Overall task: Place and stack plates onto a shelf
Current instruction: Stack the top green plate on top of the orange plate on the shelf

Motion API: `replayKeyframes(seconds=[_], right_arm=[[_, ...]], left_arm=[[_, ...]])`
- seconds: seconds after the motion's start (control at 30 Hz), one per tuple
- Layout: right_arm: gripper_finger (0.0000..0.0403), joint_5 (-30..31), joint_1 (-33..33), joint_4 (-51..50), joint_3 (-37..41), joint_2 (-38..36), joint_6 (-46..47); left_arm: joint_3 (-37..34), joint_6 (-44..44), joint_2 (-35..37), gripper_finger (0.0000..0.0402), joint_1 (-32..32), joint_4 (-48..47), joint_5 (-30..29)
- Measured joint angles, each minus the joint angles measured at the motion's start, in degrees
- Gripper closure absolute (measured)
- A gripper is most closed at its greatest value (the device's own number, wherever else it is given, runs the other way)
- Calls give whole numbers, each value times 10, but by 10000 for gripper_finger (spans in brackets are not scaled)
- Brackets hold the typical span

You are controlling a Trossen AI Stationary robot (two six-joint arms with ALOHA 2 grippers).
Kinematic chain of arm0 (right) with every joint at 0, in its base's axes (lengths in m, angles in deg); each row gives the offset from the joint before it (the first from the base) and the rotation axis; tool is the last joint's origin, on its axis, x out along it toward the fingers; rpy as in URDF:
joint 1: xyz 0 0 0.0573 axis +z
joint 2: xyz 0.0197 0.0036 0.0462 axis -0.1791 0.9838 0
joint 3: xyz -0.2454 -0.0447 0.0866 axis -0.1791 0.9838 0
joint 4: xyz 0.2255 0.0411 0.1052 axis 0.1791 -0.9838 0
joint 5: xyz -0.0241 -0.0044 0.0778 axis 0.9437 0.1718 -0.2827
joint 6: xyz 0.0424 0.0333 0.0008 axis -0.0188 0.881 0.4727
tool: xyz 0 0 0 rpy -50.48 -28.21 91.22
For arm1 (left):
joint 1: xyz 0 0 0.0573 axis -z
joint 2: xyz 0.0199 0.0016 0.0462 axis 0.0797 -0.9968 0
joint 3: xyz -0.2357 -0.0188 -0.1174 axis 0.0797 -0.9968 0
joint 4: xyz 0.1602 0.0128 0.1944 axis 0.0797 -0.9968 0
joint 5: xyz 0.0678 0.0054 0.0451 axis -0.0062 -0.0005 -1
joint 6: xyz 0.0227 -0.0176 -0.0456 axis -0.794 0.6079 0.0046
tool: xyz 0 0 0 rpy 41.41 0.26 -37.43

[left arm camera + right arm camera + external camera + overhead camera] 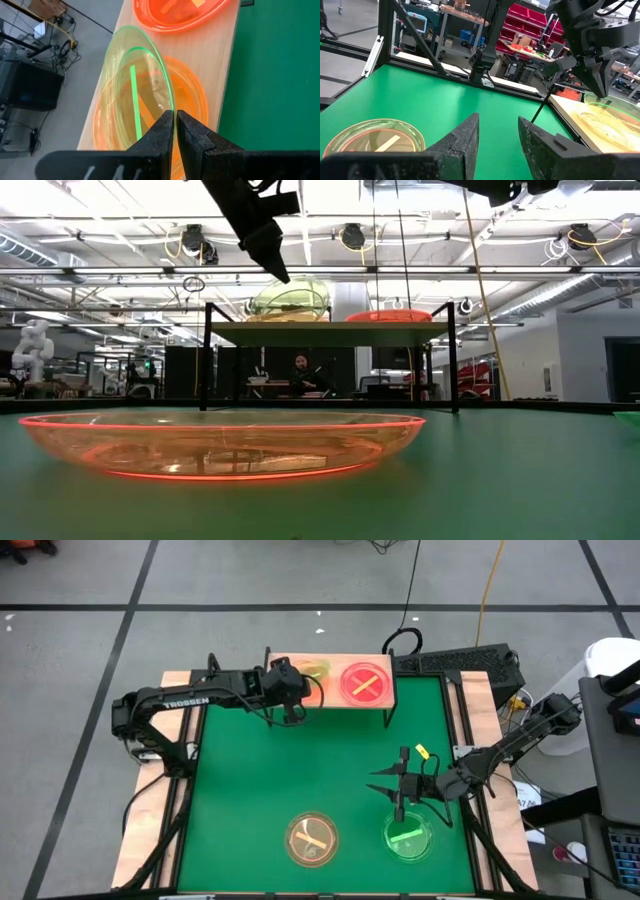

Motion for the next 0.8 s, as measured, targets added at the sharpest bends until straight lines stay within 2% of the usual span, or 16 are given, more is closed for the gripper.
replayKeyframes(seconds=[0.8], right_arm=[[284, 0, 0, 0, 0, 0, 0]], left_arm=[[0, 26, -34, 375, -9, 13, 16]])
